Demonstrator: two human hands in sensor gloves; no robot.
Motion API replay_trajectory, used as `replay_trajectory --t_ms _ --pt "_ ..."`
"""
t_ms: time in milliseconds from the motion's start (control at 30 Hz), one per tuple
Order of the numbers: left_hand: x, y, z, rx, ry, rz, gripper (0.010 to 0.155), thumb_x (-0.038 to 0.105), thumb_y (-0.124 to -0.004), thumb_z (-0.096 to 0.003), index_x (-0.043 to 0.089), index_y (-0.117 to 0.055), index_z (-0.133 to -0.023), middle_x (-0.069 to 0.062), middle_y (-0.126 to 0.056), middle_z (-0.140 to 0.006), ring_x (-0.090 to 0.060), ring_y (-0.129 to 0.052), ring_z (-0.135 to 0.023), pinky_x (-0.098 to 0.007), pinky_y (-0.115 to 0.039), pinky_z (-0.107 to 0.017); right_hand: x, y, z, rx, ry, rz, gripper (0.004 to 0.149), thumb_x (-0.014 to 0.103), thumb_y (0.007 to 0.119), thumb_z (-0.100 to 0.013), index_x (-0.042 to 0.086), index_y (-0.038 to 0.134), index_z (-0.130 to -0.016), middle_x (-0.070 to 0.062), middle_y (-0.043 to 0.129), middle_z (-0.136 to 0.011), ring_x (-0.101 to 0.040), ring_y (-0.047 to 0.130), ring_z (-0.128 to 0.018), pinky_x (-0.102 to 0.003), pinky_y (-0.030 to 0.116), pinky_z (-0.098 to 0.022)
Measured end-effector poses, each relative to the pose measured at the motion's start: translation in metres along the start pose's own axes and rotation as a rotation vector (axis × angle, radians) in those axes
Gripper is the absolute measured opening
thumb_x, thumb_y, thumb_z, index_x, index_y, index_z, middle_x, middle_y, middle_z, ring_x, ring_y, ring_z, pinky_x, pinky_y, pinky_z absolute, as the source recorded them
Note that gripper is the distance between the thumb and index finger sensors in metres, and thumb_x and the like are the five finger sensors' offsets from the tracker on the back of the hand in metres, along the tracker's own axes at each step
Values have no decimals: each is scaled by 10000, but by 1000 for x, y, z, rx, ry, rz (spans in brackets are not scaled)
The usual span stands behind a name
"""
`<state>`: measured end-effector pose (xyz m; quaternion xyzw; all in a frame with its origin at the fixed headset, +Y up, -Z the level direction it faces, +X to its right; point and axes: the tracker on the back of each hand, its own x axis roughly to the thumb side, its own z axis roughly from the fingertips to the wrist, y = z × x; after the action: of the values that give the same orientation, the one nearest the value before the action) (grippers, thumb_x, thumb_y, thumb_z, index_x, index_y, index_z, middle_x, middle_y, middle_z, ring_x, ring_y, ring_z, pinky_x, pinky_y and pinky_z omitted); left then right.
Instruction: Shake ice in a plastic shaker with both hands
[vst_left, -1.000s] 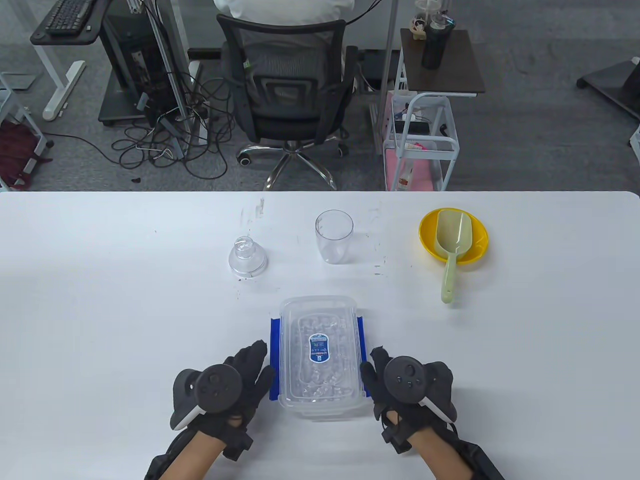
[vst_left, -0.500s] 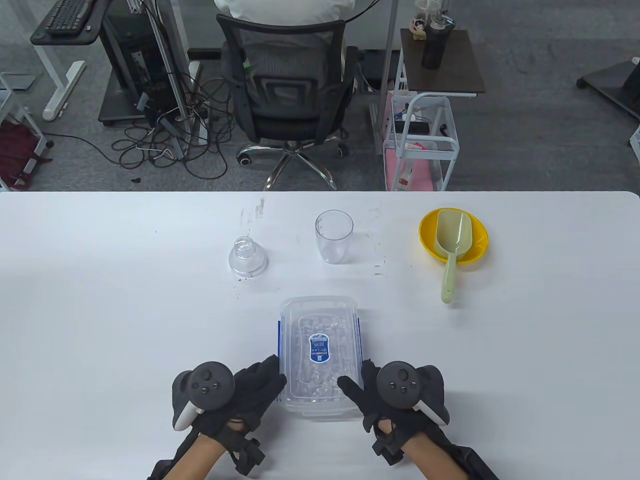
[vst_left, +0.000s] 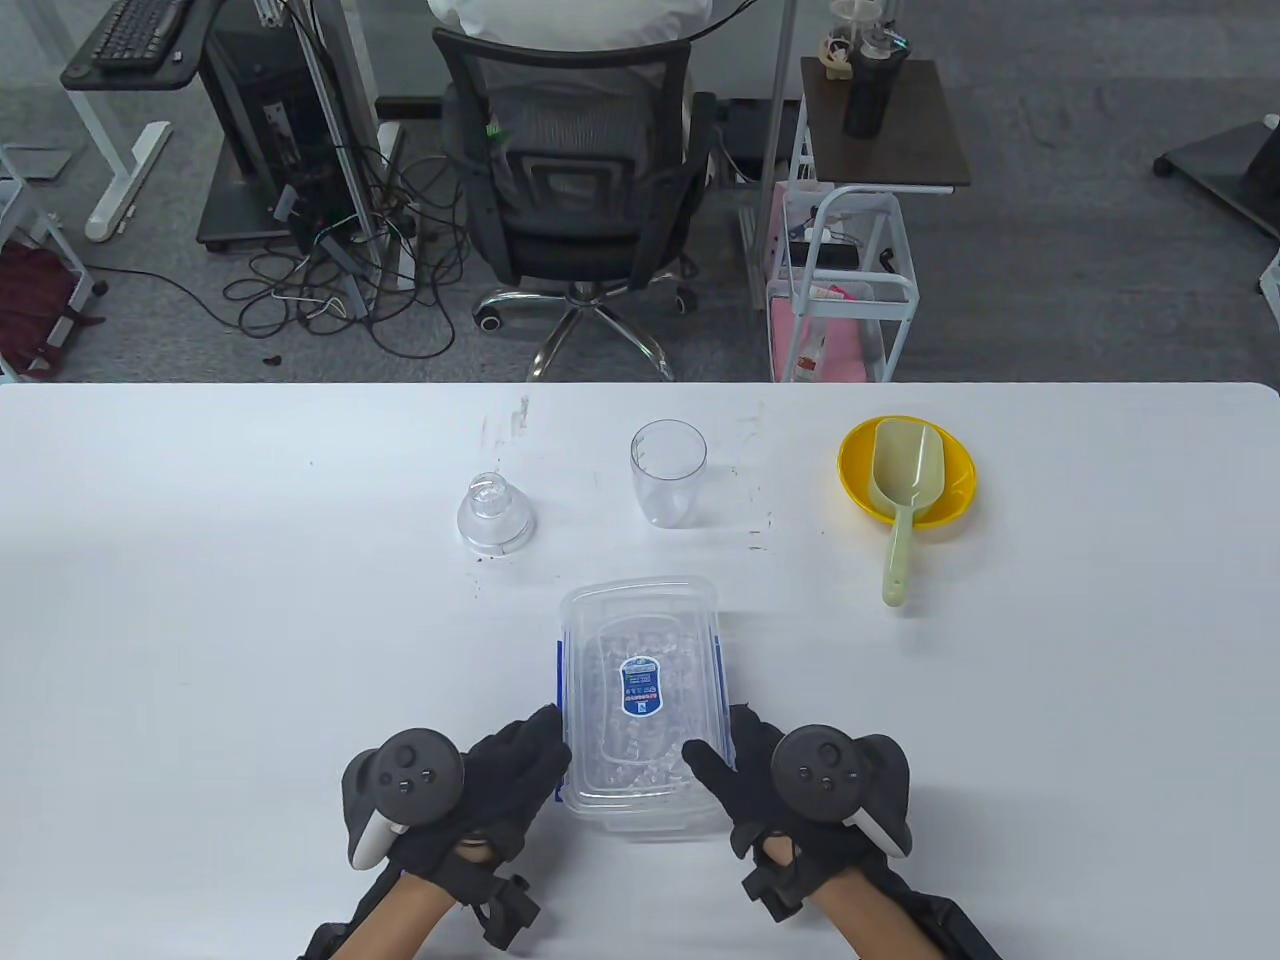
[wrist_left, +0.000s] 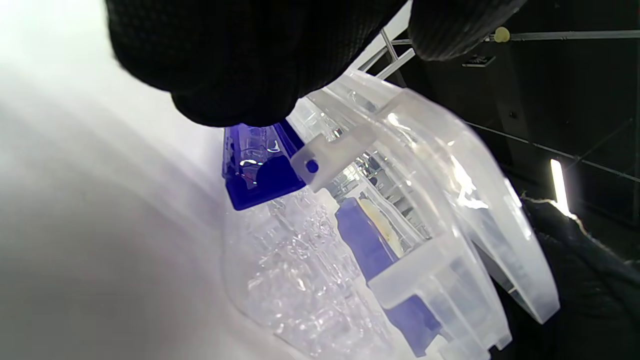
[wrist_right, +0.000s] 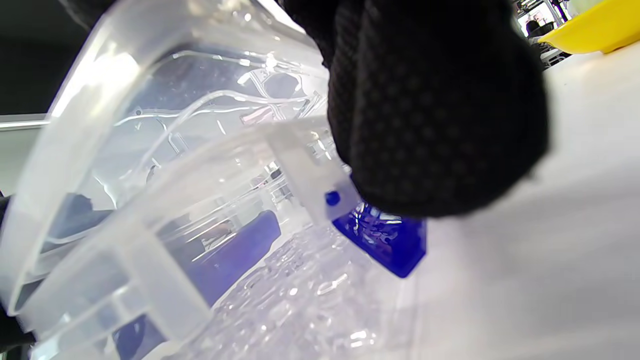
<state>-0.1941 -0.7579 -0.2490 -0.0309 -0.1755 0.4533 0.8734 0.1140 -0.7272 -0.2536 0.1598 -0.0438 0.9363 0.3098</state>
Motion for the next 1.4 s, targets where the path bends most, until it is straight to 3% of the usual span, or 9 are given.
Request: replay_trajectory --t_ms 400,433,600,733,833,967,1100,1233,1400 --pt "13 9 7 163 -135 58 629 465 -635 -575 37 -670 -1036 -278 -736 -976 -445 -832 -772 -438 -763 -506 -1 -12 0 -88 -48 -108 824 530 703 -474 -202 743 -850 -221 974 -426 -238 977 -134 -225 816 -12" --pt "16 10 8 186 -154 50 633 471 -632 -577 45 -660 -1044 -277 -730 -980 -442 -828 -778 -442 -758 -516 -3 -15 -2 -40 -55 -159 808 517 722 -470 -192 737 -858 -202 971 -432 -218 971 -132 -207 810 -11" --pt "26 14 13 268 -262 33 651 505 -619 -582 82 -620 -1076 -257 -715 -1003 -429 -811 -807 -444 -743 -544 -16 -20 -9 -4 -114 -715 650 386 749 -481 -128 705 -876 -135 961 -460 -137 945 -117 -152 791 3" --pt "29 8 13 215 -305 14 666 527 -597 -588 151 -539 -1134 -272 -628 -1056 -462 -716 -880 -509 -664 -610 -16 -13 -13 33 -204 -1229 557 333 743 -498 -80 673 -865 -104 925 -464 -105 920 -138 -131 779 -15" --pt "28 0 11 161 -282 -11 719 527 -607 -584 88 -466 -1136 -291 -574 -1071 -492 -657 -902 -535 -629 -620 -18 -25 -12 -32 -218 -1344 549 284 761 -492 -111 653 -859 -160 903 -450 -147 894 -106 -149 757 5" --pt "20 -5 8 67 -169 -140 743 518 -635 -571 83 -437 -1140 -337 -502 -1075 -543 -586 -904 -557 -598 -621 -31 -76 -5 -212 -292 -1209 541 295 756 -500 -79 667 -880 -155 898 -439 -131 874 -97 -139 743 6" --pt "14 -15 4 -104 -27 -301 863 544 -646 -560 41 -197 -1098 -342 -378 -1095 -560 -493 -928 -569 -556 -638 -50 -127 14 -450 -279 -986 593 284 776 -503 -48 657 -979 -176 892 -385 -116 840 -47 -138 713 37" --pt "11 -23 3 -193 26 -267 880 537 -636 -564 18 -142 -1077 -346 -352 -1092 -564 -469 -930 -574 -536 -645 -64 -162 37 -675 -94 -451 595 270 821 -481 -61 700 -961 -190 892 -345 -119 822 -13 -149 693 61" --pt "7 -23 2 -202 42 -238 886 543 -637 -559 2 -162 -1075 -354 -387 -1081 -570 -496 -915 -575 -547 -638 -86 -167 40 -639 173 212 582 274 853 -452 -53 746 -921 -182 896 -308 -108 807 26 -150 681 82"
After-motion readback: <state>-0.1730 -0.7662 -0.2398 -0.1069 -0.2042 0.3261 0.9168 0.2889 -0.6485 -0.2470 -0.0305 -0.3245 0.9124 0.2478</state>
